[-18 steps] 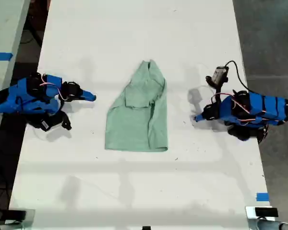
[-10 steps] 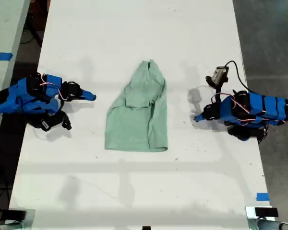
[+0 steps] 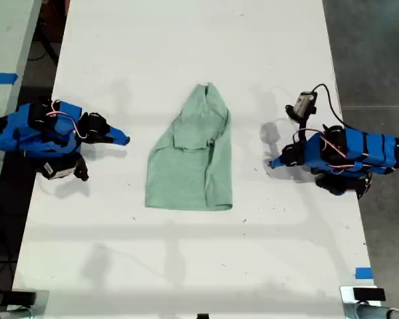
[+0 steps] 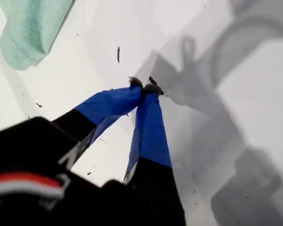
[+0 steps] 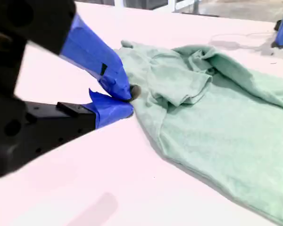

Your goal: Fold t shirt

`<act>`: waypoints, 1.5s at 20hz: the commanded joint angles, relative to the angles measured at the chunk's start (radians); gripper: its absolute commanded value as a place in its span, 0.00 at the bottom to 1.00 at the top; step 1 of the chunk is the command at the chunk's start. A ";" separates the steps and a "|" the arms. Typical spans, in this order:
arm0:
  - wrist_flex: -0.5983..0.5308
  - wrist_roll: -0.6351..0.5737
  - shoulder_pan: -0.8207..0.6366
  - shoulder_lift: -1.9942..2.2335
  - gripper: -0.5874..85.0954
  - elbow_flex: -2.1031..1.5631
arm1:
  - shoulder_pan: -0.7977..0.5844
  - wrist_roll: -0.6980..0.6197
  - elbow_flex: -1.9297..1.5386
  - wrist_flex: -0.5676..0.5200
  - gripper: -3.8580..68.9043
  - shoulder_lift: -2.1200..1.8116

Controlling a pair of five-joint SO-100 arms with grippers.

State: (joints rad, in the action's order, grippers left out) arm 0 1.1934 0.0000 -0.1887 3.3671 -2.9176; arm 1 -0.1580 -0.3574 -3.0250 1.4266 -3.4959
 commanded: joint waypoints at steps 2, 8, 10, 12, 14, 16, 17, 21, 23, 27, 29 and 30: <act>0.138 0.140 0.126 -0.454 0.00 0.449 | -0.006 -0.003 -0.018 -0.005 0.07 -0.009; 0.225 0.158 0.173 -1.020 0.00 0.813 | -0.008 -0.003 -0.018 -0.005 0.07 -0.009; 0.163 0.124 0.153 -1.163 0.01 0.838 | -0.005 -0.003 -0.018 -0.005 0.07 -0.009; 0.092 0.109 0.147 -1.261 0.01 0.836 | -0.006 -0.003 -0.018 -0.005 0.07 -0.009; 0.017 0.109 0.150 -1.327 0.03 0.834 | -0.006 -0.003 -0.018 -0.005 0.07 -0.009; -0.031 0.107 0.161 -1.382 0.07 0.842 | -0.005 -0.003 -0.018 -0.005 0.07 -0.009; -0.043 0.106 0.170 -1.405 0.10 0.850 | -0.005 -0.003 -0.018 -0.005 0.07 -0.009; -0.089 0.112 0.209 -1.476 0.14 0.879 | -0.005 -0.005 -0.018 -0.005 0.07 -0.009; -0.110 0.115 0.212 -1.526 0.14 0.885 | -0.005 -0.005 -0.018 -0.005 0.07 -0.009; -0.170 0.114 0.212 -1.657 0.15 0.890 | -0.005 -0.005 -0.018 -0.005 0.07 -0.009; -0.190 0.115 0.210 -1.697 0.15 0.893 | -0.005 -0.005 -0.018 -0.005 0.07 -0.009; -0.199 0.117 0.209 -1.713 0.15 0.894 | -0.003 -0.005 -0.018 -0.005 0.07 -0.009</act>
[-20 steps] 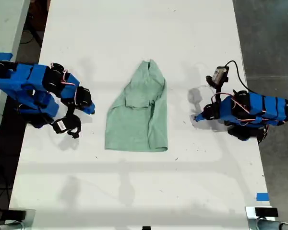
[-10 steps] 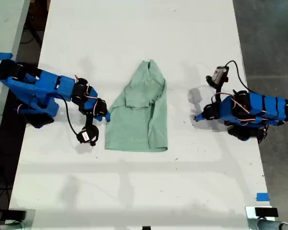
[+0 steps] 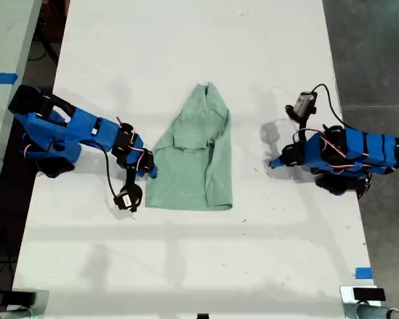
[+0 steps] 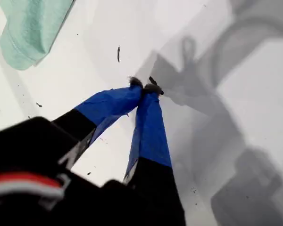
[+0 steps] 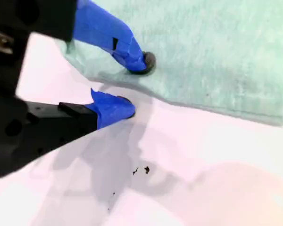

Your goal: Fold t shirt

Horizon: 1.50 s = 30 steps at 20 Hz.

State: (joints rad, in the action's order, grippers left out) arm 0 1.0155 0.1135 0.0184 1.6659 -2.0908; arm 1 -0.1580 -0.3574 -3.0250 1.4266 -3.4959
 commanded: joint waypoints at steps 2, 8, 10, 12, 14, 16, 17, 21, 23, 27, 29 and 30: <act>-0.043 0.003 0.002 -0.051 0.14 0.074 | -0.003 -0.005 -0.018 -0.005 0.07 -0.009; 0.051 0.000 0.006 -0.067 0.00 0.176 | -0.003 -0.005 -0.018 -0.005 0.07 -0.009; 0.167 0.002 0.017 -0.067 0.00 0.296 | -0.005 -0.005 -0.018 -0.005 0.07 -0.009; 0.268 -0.017 0.032 -0.067 0.00 0.453 | -0.005 -0.006 -0.018 -0.005 0.07 -0.009; 0.333 -0.046 0.038 -0.077 0.00 0.597 | -0.006 -0.006 -0.018 -0.005 0.07 -0.009; 0.410 -0.067 0.034 -0.126 0.00 0.750 | -0.006 -0.006 -0.018 -0.005 0.07 -0.009; 0.422 -0.084 0.029 -0.152 0.00 0.810 | -0.006 -0.006 -0.018 -0.005 0.07 -0.009; 0.359 -0.126 -0.011 -0.209 0.00 0.888 | -0.006 -0.006 -0.018 -0.005 0.07 -0.009; 0.273 -0.158 -0.029 -0.218 0.00 0.890 | -0.006 -0.006 -0.018 -0.005 0.07 -0.009; 0.202 -0.186 -0.080 -0.322 0.00 0.982 | -0.006 -0.008 -0.018 -0.005 0.07 -0.009; 0.190 -0.196 -0.098 -0.425 0.00 1.091 | -0.006 -0.009 -0.018 -0.005 0.07 -0.009; 0.163 -0.201 -0.106 -0.462 0.00 1.115 | -0.006 -0.009 -0.018 -0.005 0.07 -0.009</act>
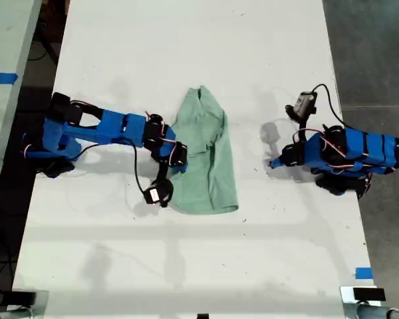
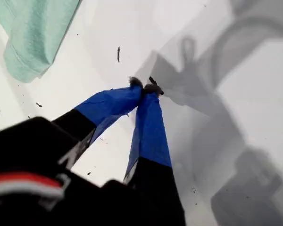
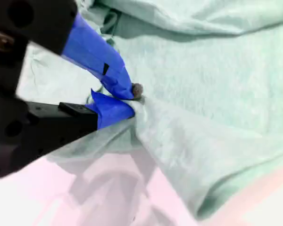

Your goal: Fold t shirt

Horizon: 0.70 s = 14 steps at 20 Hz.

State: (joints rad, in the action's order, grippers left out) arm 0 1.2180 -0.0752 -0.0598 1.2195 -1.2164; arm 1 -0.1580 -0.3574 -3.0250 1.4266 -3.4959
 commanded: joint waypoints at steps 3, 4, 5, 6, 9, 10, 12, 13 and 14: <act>-0.173 -0.025 -0.021 -0.060 0.00 0.245 | -0.008 -0.012 -0.018 -0.005 0.07 -0.009; -0.215 -0.025 -0.003 -0.052 0.00 0.247 | -0.008 -0.012 -0.018 -0.005 0.07 -0.009; -0.241 -0.021 0.017 -0.048 0.00 0.268 | -0.008 -0.014 -0.018 -0.005 0.07 -0.009; -0.262 -0.018 0.032 -0.044 0.00 0.293 | -0.009 -0.014 -0.018 -0.005 0.07 -0.009; -0.281 -0.009 0.025 -0.064 0.04 0.293 | -0.009 -0.014 -0.018 -0.005 0.07 -0.009; -0.276 -0.017 0.012 -0.098 0.05 0.293 | -0.009 -0.014 -0.018 -0.005 0.07 -0.009; -0.276 -0.017 -0.005 -0.175 0.04 0.293 | -0.009 -0.014 -0.018 -0.005 0.07 -0.009; -0.278 -0.009 -0.009 -0.209 0.03 0.293 | -0.009 -0.014 -0.018 -0.005 0.07 -0.009; -0.282 -0.003 -0.012 -0.238 0.02 0.293 | -0.009 -0.014 -0.018 -0.005 0.07 -0.009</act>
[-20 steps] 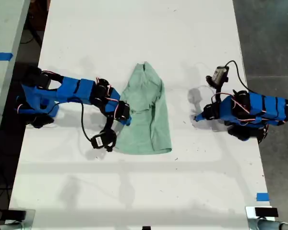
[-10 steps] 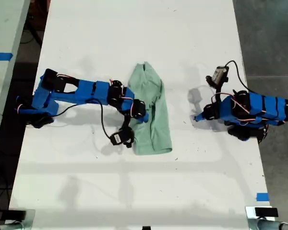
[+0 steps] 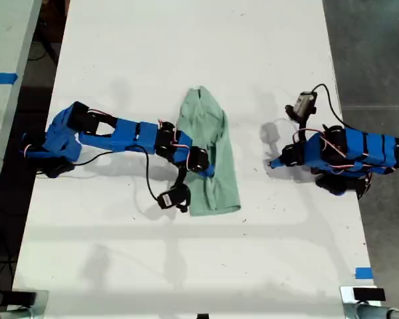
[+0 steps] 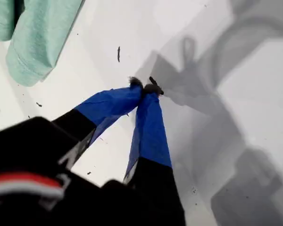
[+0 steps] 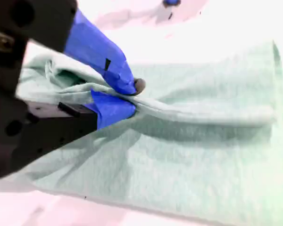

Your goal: Fold t shirt

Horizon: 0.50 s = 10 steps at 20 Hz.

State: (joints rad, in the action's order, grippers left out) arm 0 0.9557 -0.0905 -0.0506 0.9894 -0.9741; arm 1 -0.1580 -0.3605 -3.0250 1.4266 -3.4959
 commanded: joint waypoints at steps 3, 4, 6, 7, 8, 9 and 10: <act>-0.017 0.029 -0.025 -0.041 0.08 0.051 | -0.009 -0.011 -0.018 -0.005 0.07 -0.009; -0.008 0.029 -0.023 -0.026 0.13 0.051 | -0.009 -0.011 -0.018 -0.006 0.07 -0.009; 0.014 0.018 -0.017 0.028 0.18 0.051 | -0.011 -0.011 -0.018 -0.006 0.07 -0.009; 0.026 0.014 -0.012 0.058 0.18 0.051 | -0.011 -0.011 -0.018 -0.006 0.07 -0.009; 0.040 0.006 -0.008 0.094 0.18 0.051 | -0.011 -0.011 -0.018 -0.006 0.07 -0.009; 0.058 0.003 -0.003 0.129 0.17 0.049 | -0.011 -0.011 -0.018 -0.006 0.07 -0.009; 0.077 0.000 0.006 0.172 0.16 0.049 | -0.011 -0.011 -0.018 -0.006 0.07 -0.009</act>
State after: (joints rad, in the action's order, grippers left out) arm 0 1.0109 -0.0813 -0.0598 1.0109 -0.9725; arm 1 -0.1580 -0.3605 -3.0250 1.4266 -3.4959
